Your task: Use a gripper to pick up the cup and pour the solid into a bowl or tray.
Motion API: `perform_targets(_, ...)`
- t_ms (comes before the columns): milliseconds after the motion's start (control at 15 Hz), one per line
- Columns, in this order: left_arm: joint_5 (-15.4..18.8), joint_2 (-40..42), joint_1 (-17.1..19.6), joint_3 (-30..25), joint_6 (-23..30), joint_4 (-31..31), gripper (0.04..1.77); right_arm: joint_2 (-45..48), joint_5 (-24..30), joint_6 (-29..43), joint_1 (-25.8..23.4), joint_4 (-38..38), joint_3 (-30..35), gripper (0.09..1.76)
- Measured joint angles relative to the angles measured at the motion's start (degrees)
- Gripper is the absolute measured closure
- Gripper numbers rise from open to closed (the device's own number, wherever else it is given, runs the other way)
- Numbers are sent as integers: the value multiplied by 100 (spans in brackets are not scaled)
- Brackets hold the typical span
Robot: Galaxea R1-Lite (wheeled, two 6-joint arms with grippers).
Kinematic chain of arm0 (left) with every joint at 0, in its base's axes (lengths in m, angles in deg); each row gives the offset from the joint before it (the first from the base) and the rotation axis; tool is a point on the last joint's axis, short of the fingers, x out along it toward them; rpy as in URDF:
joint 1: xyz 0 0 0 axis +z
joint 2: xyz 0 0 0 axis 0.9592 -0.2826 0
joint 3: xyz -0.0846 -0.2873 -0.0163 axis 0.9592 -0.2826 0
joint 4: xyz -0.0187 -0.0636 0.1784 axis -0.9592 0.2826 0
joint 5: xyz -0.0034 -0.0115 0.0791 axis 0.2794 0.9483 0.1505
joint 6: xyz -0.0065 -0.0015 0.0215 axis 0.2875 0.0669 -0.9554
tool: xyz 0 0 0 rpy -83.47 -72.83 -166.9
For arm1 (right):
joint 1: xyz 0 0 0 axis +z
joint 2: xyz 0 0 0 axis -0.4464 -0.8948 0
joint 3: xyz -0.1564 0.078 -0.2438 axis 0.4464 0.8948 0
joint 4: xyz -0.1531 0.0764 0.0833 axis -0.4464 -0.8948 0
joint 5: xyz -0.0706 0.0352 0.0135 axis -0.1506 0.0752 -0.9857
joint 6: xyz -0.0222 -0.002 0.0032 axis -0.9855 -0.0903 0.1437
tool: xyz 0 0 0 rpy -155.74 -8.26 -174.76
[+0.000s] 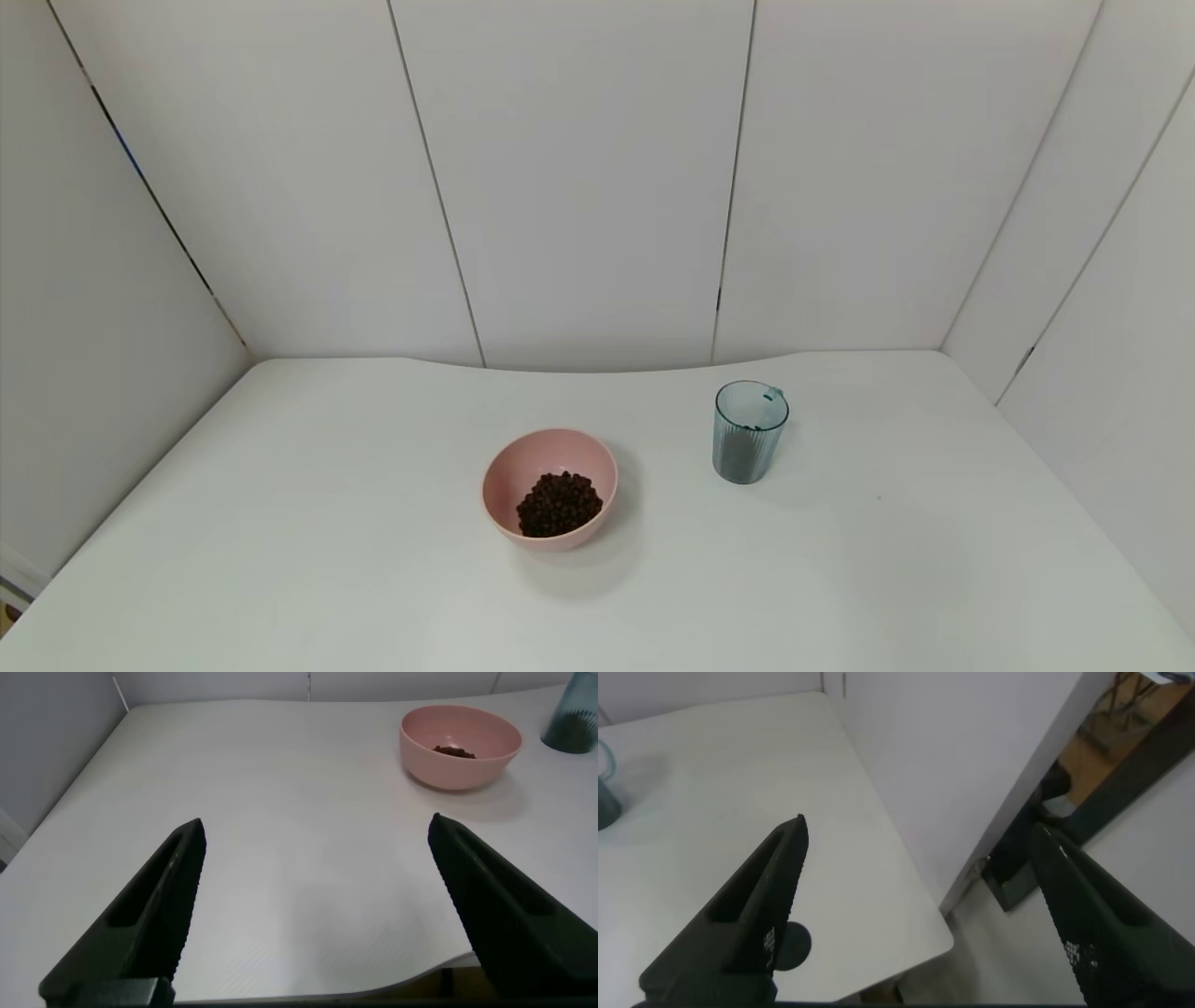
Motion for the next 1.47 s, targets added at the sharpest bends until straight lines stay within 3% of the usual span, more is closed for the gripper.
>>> perform_targets(267, -2, 0, 0, 0, 2, 0, 9, 581, 1474, -85, -306, 33, 345, 15)
perform_targets(400, 0, 0, 0, 0, 2, 0, 9, 883, 1935, -144, -383, 146, 613, 15)
perform_targets(800, 0, 0, 0, 0, 0, 0, 9, 1449, 2252, -228, -328, 2115, 2115, 15)
perform_targets(1467, -2, 0, 0, 0, 2, 0, 9, 2542, 2541, -375, -241, 2182, 3363, 15)
